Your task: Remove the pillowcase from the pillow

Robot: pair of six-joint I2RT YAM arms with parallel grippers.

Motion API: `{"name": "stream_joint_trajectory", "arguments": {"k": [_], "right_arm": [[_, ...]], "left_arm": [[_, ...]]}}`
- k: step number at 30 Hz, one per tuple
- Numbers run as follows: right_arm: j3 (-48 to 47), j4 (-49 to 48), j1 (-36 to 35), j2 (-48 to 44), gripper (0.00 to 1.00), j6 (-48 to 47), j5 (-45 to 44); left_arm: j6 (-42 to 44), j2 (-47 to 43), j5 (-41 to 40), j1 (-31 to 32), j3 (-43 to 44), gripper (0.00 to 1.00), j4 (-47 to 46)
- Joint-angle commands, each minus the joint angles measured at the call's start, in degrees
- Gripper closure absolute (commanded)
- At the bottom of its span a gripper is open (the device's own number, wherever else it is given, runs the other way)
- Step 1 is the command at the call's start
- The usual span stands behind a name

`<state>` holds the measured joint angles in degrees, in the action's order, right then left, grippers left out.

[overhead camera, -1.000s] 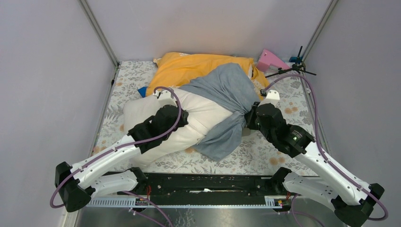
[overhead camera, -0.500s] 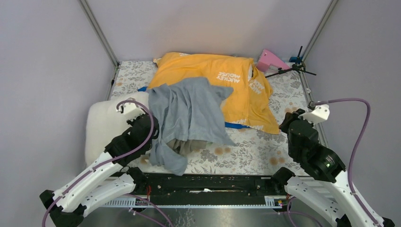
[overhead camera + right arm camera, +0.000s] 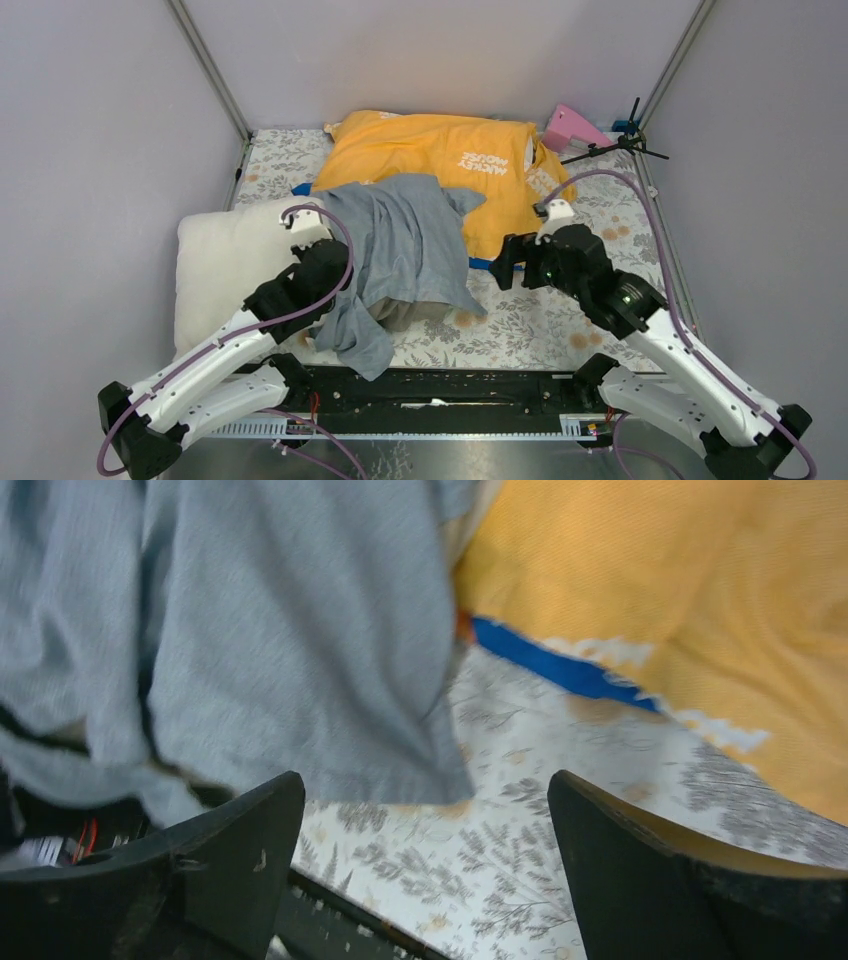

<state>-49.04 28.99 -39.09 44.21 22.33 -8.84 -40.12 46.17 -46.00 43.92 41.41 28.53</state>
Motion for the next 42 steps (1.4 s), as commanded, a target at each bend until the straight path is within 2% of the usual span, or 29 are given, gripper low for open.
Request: {"name": "stream_joint_trajectory", "arguments": {"k": [1, 4, 9, 12, 16, 22, 23, 24, 25, 26, 27, 31, 33, 37, 42], "right_arm": [[-1.66, -2.64, 0.01, 5.57, 0.0, -6.22, 21.66], [-0.49, -3.61, -0.78, 7.92, 0.0, -7.16, 26.64], [2.42, -8.46, -5.75, 9.35, 0.0, -7.5, 27.51], [2.03, -10.91, -9.64, 12.53, 0.0, -7.89, 24.61], [0.46, -14.58, -12.34, 18.68, 0.0, -8.03, 15.98], [-0.52, -19.37, -13.09, 24.7, 0.02, -7.82, 14.95], [-0.58, -19.53, -13.11, 25.19, 0.12, -7.88, 14.61], [-0.56, -19.44, -13.12, 25.42, 0.38, -7.85, 14.1], [-0.37, -19.23, -13.12, 25.48, 0.53, -7.85, 13.39], [-0.18, -19.12, -13.14, 25.31, 0.64, -7.83, 12.87], [0.28, -19.0, -13.12, 24.96, 0.71, -7.9, 12.36], [1.67, -17.59, -13.12, 22.34, 0.83, -6.98, 5.45], [1.73, -15.72, -13.12, 20.88, 1.0, -5.97, -1.54], [1.15, -10.69, -13.05, 16.26, 1.0, -3.13, -16.32], [1.6, -7.02, -13.02, 6.1, 1.0, 1.02, -35.11]], "left_arm": [[0.83, -0.04, 2.77, -0.02, 1.99, 1.0, -7.97], [0.83, -0.16, 2.8, 0.0, 2.25, 1.0, -7.89], [0.53, -0.37, 2.97, 0.02, 2.6, 1.0, -7.92], [0.48, -0.42, 3.23, -0.04, 2.95, 1.0, -8.05], [0.56, -0.23, 3.77, 0.0, 3.56, 1.0, -7.97], [0.66, -0.44, 4.35, 0.02, 4.44, 1.0, -6.66], [0.66, -0.66, 4.15, 0.02, 4.51, 1.0, -6.32], [0.66, -0.91, 3.9, 0.0, 4.43, 1.0, -6.12], [0.66, -1.13, 3.67, 0.02, 4.39, 1.0, -5.95], [0.66, -1.45, 3.44, 0.02, 4.31, 1.0, -5.8], [0.59, -1.66, 3.23, -0.02, 4.3, 1.0, -5.7], [-0.01, -2.35, 2.06, 0.02, 4.4, 1.0, -4.92], [-1.54, -3.1, 0.36, -0.02, 4.59, 1.0, -3.32], [-2.55, -6.0, -1.51, 0.01, 3.68, 1.0, -3.13], [-3.74, -7.93, -3.42, 0.01, 3.13, 1.0, -1.76]]}}
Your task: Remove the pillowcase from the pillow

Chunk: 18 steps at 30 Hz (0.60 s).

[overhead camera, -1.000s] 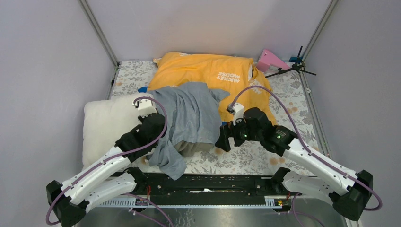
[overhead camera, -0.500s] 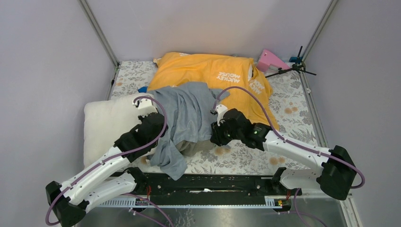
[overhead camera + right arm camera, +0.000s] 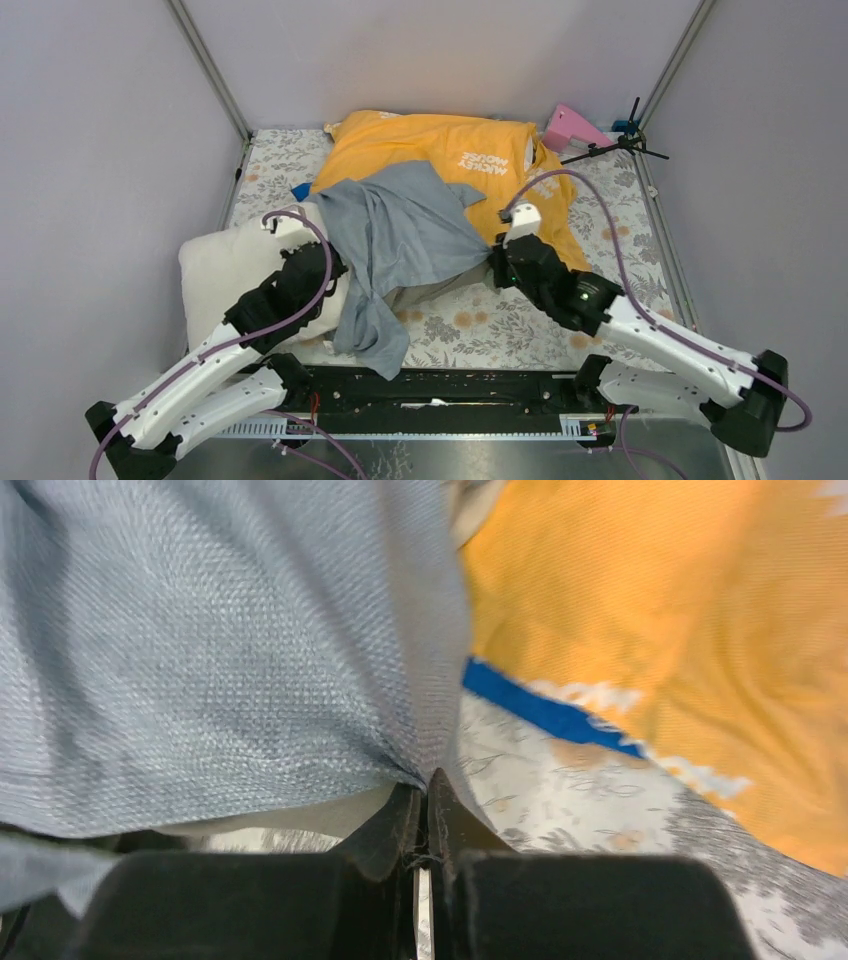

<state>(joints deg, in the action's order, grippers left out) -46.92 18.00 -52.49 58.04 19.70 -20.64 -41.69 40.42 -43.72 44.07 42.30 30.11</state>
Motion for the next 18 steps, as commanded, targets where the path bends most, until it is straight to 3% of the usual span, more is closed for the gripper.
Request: {"name": "stream_joint_trajectory", "arguments": {"k": [1, 6, 10, 14, 18], "right_arm": [[-0.31, 4.46, 0.37, -9.97, 1.0, 4.37, -27.19], [2.06, 4.5, 0.37, -23.59, 1.0, 6.16, -44.81], [3.2, 4.28, 0.37, -35.54, 1.0, 6.71, -55.12], [3.11, 4.19, 0.37, -41.13, 1.0, 4.86, -55.24], [3.16, 4.19, 0.37, -39.55, 1.0, 4.28, -49.14]], "left_arm": [[-2.47, -2.19, -6.25, -0.19, 2.37, 1.0, -2.66], [-6.21, -2.04, -13.41, -0.14, 4.23, 1.0, 4.54], [-14.73, -2.74, -19.84, -0.18, 7.34, 1.0, 15.46], [-19.8, -8.11, -22.09, -0.13, 5.84, 1.0, 17.06], [-9.46, -11.65, -15.55, -0.14, 0.58, 1.0, 3.64]]}}
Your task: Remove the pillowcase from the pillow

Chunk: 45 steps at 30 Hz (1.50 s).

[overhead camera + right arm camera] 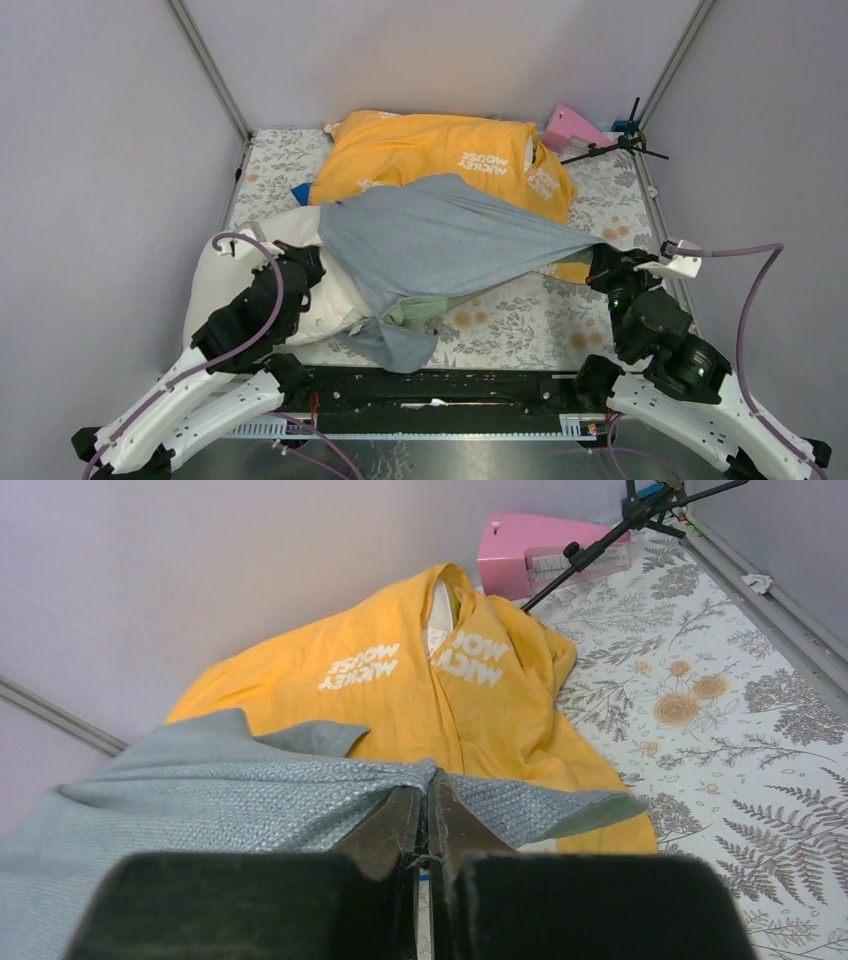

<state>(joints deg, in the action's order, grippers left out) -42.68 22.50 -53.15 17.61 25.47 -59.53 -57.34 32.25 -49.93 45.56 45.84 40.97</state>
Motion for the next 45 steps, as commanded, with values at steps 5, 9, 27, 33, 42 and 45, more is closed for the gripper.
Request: {"name": "stream_joint_trajectory", "arguments": {"k": [5, 9, 27, 33, 42, 45], "right_arm": [[-1.25, -4.77, 1.03, 8.02, 1.0, -4.96, 6.07], [-4.2, -5.86, 0.98, 18.29, 0.83, -9.31, 32.39], [-13.31, -3.98, -8.71, 48.08, 0.0, -19.55, 64.73], [-11.49, -4.88, -9.6, 44.9, 0.0, -21.02, 64.94], [-13.01, -5.47, -11.63, 41.15, 0.0, -23.25, 59.9], [-15.26, -5.12, -13.94, 43.3, 0.0, -25.13, 57.56]], "left_arm": [[11.56, 0.74, -2.02, -1.62, -3.06, 1.0, -13.14], [14.44, 6.09, 3.72, -1.68, -1.46, 1.0, -15.31], [19.02, 8.29, 10.0, -1.62, -2.33, 1.0, -22.01], [18.78, 8.42, 9.25, -1.66, -2.51, 1.0, -21.98], [18.76, 8.51, 9.06, -1.62, -2.43, 1.0, -21.93], [18.44, 8.28, 8.98, -1.62, -2.43, 1.0, -21.82]]}}
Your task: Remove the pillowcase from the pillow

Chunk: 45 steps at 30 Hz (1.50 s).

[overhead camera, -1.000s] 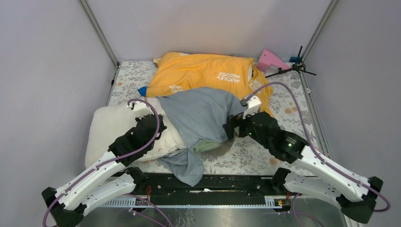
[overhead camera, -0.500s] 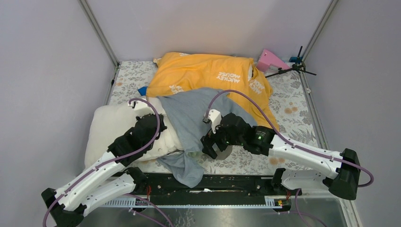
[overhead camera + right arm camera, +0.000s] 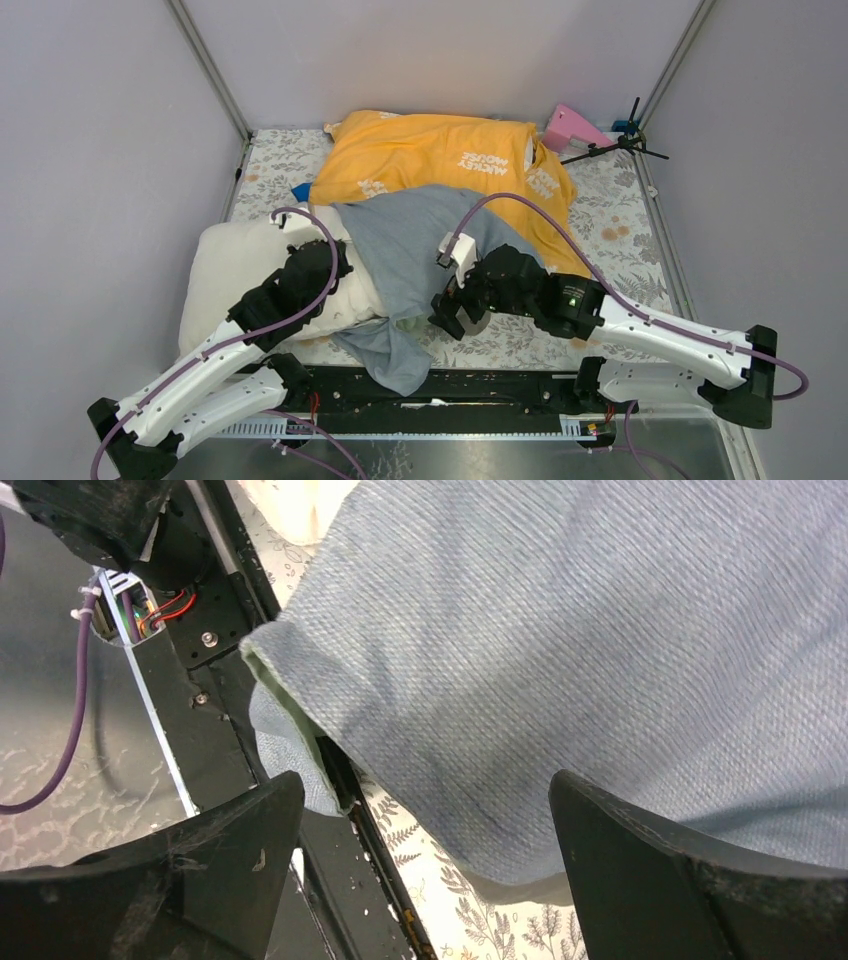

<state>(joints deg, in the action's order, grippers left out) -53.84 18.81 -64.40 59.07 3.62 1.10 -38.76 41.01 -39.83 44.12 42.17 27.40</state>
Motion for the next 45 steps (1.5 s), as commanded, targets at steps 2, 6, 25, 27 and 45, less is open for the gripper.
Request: {"name": "stream_joint_trajectory", "arguments": {"k": [2, 6, 25, 27, 45], "right_arm": [[-5.33, -1.46, -4.3, 3.83, 0.0, -5.63, -3.32], [-6.3, -2.95, -6.85, 7.93, 0.0, -7.07, -5.35], [5.33, -7.89, -6.74, -6.71, 1.0, 2.59, -54.16], [6.75, -7.21, -5.75, -9.46, 1.0, 3.13, -58.42], [6.61, 6.68, 8.24, -20.74, 1.0, 19.62, -66.29]], "left_arm": [[-0.45, -0.59, -1.18, -0.17, 1.16, 1.0, -8.16], [-0.69, -0.7, -1.12, -0.19, 1.23, 1.0, -7.91], [-1.17, -3.69, -3.63, -0.18, 1.53, 1.0, -5.29], [-1.62, -3.98, -4.3, -0.18, 2.04, 1.0, -4.12], [-8.41, -16.04, -20.73, -0.17, 7.06, 1.0, 13.38]]}}
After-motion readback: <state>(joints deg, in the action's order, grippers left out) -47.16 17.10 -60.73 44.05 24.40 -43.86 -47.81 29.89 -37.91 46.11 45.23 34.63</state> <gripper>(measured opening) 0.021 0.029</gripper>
